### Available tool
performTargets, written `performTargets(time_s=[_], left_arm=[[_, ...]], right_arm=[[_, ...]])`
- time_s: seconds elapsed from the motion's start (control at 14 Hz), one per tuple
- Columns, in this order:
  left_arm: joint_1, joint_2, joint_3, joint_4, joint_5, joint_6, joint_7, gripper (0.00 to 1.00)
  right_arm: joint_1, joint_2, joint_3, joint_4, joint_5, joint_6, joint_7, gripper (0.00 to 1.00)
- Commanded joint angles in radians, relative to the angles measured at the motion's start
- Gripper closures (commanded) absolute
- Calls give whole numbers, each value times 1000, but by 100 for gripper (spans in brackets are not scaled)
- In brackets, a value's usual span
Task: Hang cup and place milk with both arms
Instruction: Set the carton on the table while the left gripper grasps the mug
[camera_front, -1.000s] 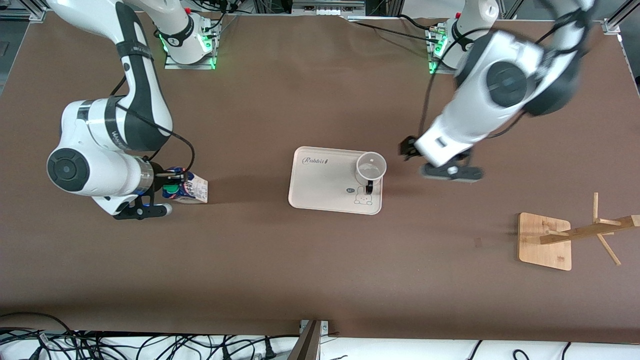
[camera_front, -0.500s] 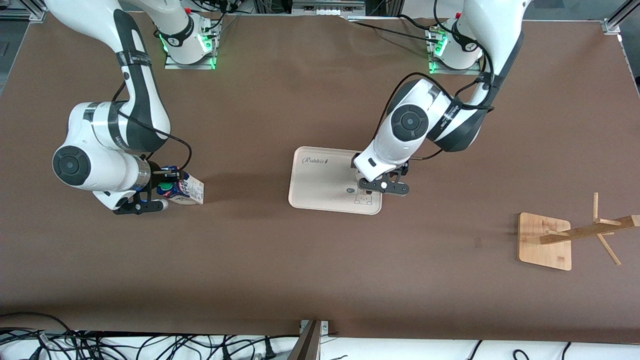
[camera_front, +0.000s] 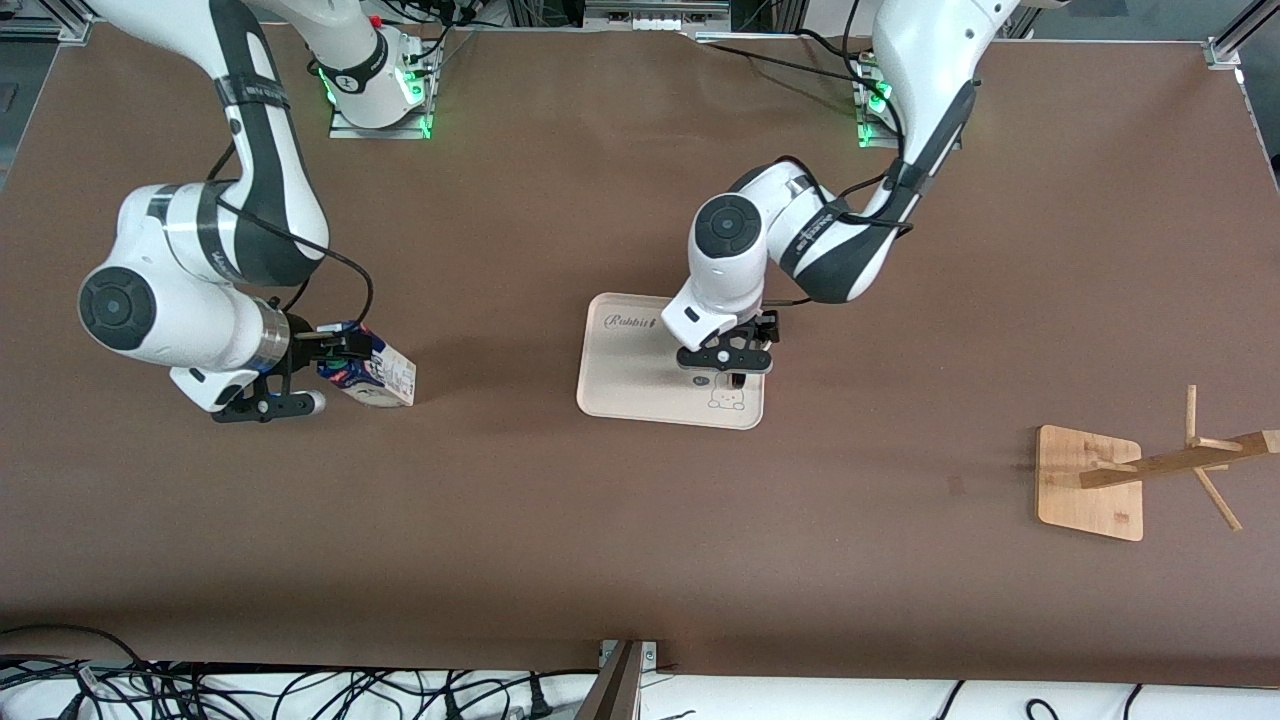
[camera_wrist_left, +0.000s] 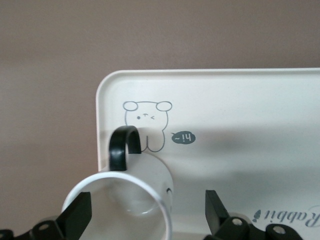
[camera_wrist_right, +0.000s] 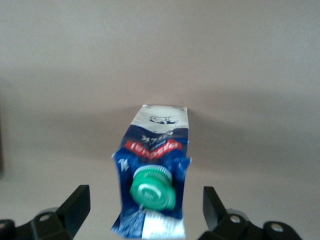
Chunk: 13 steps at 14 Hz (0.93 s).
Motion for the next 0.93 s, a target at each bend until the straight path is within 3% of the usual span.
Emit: performTargets(time_s=[0.0,0.21,0.36,0.64,0.86], left_arm=[[-27,16,5,-32,33,39,-80,4],[-31,25,5,-32,35,39,-81,74],[-31,31,5,-31,35,39,-77,100],[-31,31,5,-21,35,39,-74,100],[-31,22,5,-12,33,38,-80,100]], right_arm=[[4,-59,-2,10,16,-7,-6,0],[4,-118,-3,60,-1,-38,-16,0],[4,-163,-2,104,-45,-79,-19,0],[6,-290,3,94,-117,-208,-3,0],[8,-370,9,11,-165,-201,7,0]])
